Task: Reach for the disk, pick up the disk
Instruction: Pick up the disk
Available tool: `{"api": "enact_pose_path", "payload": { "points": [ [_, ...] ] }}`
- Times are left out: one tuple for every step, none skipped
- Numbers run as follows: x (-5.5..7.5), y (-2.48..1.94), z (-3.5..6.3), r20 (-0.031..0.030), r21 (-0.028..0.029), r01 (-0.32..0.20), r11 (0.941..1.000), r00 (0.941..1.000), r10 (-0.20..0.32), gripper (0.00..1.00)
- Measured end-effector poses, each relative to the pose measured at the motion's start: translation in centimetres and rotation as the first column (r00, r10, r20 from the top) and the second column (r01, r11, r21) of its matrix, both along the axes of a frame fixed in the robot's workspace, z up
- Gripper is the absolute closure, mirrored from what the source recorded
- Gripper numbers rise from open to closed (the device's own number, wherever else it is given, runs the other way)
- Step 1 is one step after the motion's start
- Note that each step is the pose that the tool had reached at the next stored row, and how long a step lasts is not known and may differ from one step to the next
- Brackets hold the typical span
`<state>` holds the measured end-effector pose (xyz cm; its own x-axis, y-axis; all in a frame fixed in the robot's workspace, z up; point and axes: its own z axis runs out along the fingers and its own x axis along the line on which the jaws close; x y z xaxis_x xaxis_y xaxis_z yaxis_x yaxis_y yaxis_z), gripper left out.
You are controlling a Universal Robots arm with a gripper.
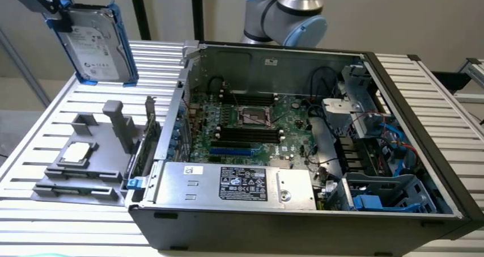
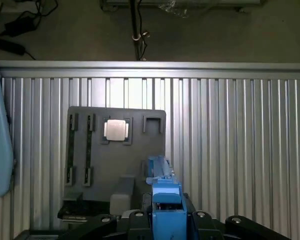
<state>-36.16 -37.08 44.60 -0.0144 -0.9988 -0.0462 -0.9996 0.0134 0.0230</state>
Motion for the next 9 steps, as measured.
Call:
{"api": "enact_pose_path", "payload": {
  "points": [
    [0.4,-0.01,0.44,-0.0003,0.0014,-0.001,1.0,1.0,0.001,0.67],
    [0.7,-0.03,0.91,-0.001,0.0026,-0.002,1.0,1.0,0.002,0.67],
    [1.1,-0.04,1.34,-0.0014,0.0038,-0.002,1.0,1.0,0.002,0.67],
    [1.6,-0.05,1.81,-0.0023,0.0047,-0.003,1.0,1.0,0.003,0.67],
    [2.0,-0.06,2.26,-0.0031,0.0054,-0.003,1.0,1.0,0.003,0.67],
    [2.5,-0.08,2.75,-0.0041,0.006,-0.003,1.0,1.0,0.003,0.67],
    [3.0,-0.1,3.2,-0.0052,0.0063,-0.003,1.0,1.0,0.003,0.67],
    [3.4,-0.13,3.65,-0.0062,0.0064,-0.003,1.0,1.0,0.003,0.67],
    [3.9,-0.17,4.1,-0.0072,0.0066,-0.003,1.0,1.0,0.003,0.67]
  ]
}}
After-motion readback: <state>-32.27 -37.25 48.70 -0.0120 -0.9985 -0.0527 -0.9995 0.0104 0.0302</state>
